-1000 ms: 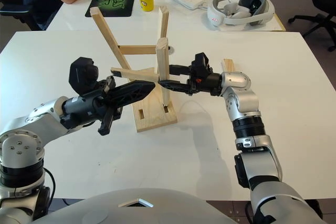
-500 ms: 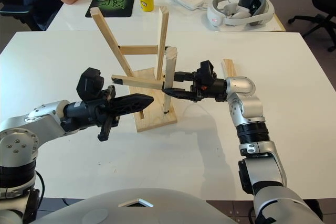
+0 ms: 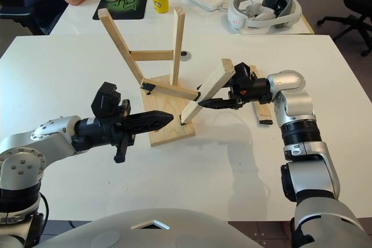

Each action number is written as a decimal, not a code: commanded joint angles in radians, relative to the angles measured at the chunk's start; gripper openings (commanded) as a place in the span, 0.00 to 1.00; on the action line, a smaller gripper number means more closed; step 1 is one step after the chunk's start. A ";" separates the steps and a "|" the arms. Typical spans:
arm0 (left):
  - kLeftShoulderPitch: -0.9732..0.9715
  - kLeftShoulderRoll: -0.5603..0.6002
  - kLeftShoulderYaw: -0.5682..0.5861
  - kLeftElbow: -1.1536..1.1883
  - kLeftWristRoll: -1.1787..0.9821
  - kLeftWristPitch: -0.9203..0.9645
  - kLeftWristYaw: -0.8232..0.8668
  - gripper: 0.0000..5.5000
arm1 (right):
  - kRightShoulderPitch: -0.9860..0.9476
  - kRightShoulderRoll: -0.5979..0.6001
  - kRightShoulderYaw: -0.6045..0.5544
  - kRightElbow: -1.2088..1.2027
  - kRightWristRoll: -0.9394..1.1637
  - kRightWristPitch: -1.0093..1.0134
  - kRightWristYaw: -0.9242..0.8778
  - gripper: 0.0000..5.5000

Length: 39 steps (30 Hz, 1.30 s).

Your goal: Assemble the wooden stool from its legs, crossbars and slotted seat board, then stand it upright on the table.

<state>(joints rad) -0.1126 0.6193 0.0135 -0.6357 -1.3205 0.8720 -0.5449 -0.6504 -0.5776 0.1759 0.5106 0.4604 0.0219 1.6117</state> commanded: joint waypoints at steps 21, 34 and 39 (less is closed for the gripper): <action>0.044 -0.061 -0.030 -0.098 0.051 -0.066 0.093 0.00 | -0.290 -0.015 0.374 0.142 0.010 -0.067 0.002 0.37; 0.089 -0.076 -0.050 -0.133 0.132 -0.121 0.118 0.00 | -0.089 -0.060 0.330 0.130 -0.139 -0.188 0.002 0.37; 0.085 -0.085 -0.059 -0.141 0.153 -0.136 0.126 0.00 | -0.137 -0.035 0.321 0.000 -0.181 -0.056 -0.042 0.37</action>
<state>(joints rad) -0.0292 0.5363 -0.0371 -0.7624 -1.1846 0.7435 -0.4264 -0.8026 -0.6208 0.4520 0.5250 0.3899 -0.0913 1.5821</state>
